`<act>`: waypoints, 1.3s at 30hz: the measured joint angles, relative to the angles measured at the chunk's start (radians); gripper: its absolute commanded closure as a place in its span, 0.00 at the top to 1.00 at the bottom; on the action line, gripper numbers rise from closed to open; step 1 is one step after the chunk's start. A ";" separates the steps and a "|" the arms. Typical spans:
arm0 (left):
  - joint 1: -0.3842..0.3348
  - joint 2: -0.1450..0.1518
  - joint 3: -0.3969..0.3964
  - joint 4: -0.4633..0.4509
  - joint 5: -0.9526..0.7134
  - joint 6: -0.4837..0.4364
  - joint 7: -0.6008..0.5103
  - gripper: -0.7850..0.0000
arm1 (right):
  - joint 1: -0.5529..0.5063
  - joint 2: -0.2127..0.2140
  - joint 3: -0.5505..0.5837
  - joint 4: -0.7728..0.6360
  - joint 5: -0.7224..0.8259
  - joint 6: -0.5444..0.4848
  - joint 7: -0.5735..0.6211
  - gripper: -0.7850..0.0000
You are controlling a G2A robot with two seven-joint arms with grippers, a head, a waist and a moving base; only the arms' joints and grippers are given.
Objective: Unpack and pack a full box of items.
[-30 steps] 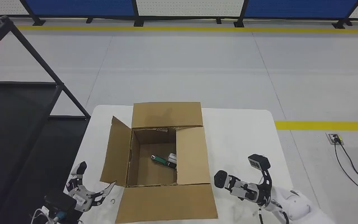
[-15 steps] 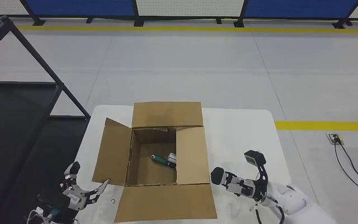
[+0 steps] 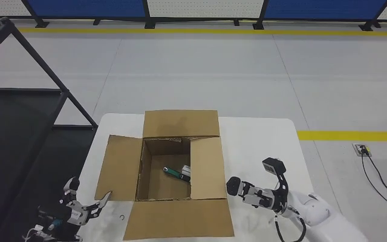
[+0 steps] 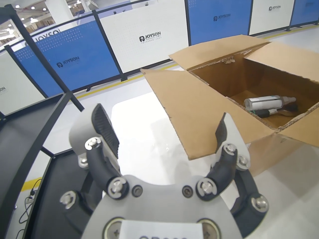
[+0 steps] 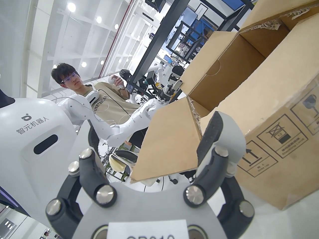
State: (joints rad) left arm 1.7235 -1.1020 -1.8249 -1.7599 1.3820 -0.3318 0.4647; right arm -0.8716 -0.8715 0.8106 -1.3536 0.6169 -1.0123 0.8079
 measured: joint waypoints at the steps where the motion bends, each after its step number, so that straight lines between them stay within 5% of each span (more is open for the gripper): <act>1: 0.001 0.000 -0.001 0.003 -0.002 0.001 -0.002 1.00 | 0.002 0.000 -0.001 0.003 0.002 0.000 0.000 1.00; 23: -0.004 -0.005 -0.005 0.042 0.011 0.013 -0.017 1.00 | -0.008 0.007 0.003 0.009 0.024 0.000 0.000 1.00; 39: 0.075 -0.015 -0.054 -0.164 0.011 0.058 0.103 1.00 | -0.027 0.004 0.005 0.003 0.021 0.000 0.000 1.00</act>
State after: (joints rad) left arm 1.7987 -1.1172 -1.8787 -1.9238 1.3930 -0.2741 0.5675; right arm -0.8981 -0.8680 0.8157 -1.3508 0.6376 -1.0123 0.8079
